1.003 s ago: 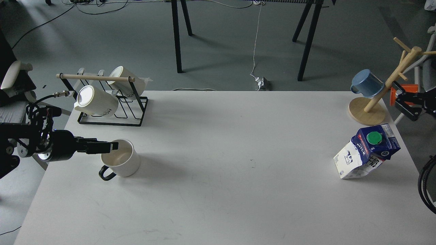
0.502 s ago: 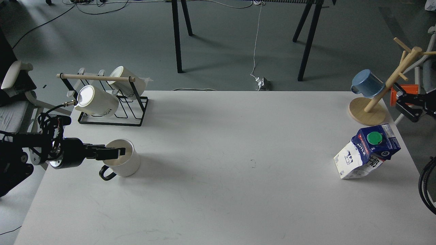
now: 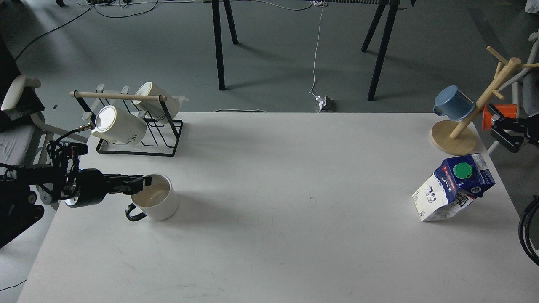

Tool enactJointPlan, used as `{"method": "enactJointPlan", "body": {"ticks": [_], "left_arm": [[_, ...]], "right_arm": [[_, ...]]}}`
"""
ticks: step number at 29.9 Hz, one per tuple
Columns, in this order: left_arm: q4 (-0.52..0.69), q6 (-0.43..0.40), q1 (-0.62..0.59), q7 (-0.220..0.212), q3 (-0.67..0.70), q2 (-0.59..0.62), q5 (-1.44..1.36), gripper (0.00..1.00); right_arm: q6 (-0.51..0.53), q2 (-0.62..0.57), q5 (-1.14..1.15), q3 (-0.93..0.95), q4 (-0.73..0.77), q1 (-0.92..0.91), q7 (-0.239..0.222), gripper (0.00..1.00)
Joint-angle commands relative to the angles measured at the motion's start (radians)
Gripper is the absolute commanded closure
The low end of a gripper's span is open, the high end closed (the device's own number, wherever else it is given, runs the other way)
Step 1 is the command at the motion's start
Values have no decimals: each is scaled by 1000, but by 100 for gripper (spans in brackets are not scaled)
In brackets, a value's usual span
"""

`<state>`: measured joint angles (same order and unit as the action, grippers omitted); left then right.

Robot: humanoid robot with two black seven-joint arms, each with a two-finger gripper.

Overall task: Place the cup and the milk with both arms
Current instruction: 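Grasp the white mug rim with the left gripper, then slide the white mug with the left gripper toward the table center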

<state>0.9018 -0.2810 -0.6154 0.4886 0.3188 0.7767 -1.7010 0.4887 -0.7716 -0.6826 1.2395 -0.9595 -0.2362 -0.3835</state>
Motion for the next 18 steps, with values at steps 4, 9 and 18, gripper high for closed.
{"method": "enactJointPlan", "body": {"ticks": [4,9,18], "left_arm": [[0,54,6,0,-32,3,0,100],[0,65,6,0,-35,9,1,100],[118,-16,-104,0,2,70,56,100]], "right_arm": [[0,0,0,0,5,1,0,1],[0,0,0,0,7,3,0,1],[0,0,0,0,33,8,0,1]]}}
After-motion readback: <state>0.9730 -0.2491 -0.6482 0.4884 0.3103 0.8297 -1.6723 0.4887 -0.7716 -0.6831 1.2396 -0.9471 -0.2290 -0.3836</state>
